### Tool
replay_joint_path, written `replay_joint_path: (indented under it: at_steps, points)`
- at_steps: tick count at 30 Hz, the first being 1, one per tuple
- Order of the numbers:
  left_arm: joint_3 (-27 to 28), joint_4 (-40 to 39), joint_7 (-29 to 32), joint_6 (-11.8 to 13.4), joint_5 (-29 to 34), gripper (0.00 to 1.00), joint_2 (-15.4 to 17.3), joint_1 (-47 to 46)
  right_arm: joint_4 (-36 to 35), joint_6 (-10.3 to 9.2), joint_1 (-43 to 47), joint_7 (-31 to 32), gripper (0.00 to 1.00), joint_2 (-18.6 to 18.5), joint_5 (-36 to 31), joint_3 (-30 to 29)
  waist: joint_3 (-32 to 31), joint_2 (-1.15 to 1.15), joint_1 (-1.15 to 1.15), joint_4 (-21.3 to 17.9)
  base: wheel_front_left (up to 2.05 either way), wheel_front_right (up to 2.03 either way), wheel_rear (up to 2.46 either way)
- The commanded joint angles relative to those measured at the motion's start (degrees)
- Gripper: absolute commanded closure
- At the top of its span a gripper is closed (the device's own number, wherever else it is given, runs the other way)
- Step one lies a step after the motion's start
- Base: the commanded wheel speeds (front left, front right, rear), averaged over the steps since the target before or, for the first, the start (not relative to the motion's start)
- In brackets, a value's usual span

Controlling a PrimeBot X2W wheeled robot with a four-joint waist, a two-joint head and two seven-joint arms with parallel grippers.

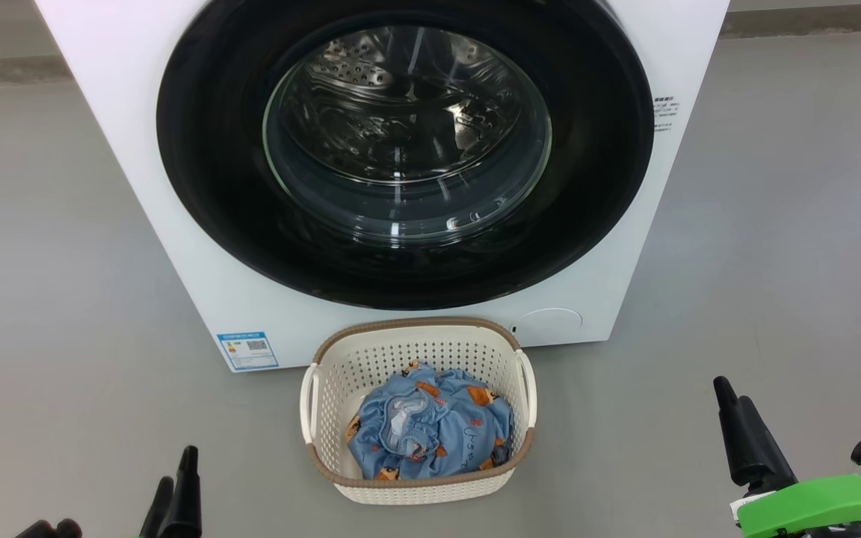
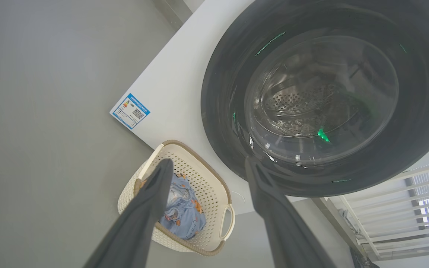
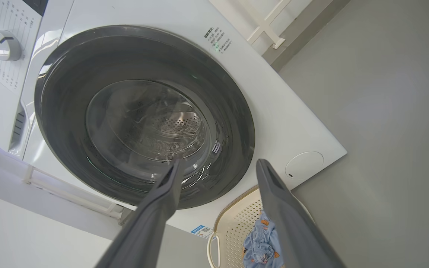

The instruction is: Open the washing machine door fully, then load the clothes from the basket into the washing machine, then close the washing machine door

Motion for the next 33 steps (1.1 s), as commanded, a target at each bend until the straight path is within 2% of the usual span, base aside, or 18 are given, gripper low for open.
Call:
replay_joint_path:
  at_steps: [1, 18, 33]
  points:
    - [0.75, -1.74, -0.70, -0.17, 1.76, 0.00, 0.96, -0.77, -1.91, 0.04, -0.93, -0.61, 0.00, -0.97, -1.90, 0.85, -0.03, 0.00, 0.00, 0.02, 0.00, 0.00, 0.00]
    - [1.46, -2.51, -3.57, -0.60, 15.48, 0.00, 1.41, 0.35, -0.23, 0.05, 0.09, -3.45, 0.00, -2.03, -15.26, 1.42, 0.05, 0.00, 0.00, -0.10, 0.00, 0.00, 0.00]
    - [0.81, -4.16, -6.10, 1.04, 28.02, 0.00, 2.67, 1.02, -0.02, 0.06, 0.24, -5.97, 0.00, -2.56, -26.35, 2.26, 0.28, 0.00, -0.01, -0.21, 0.00, 0.00, 0.00]
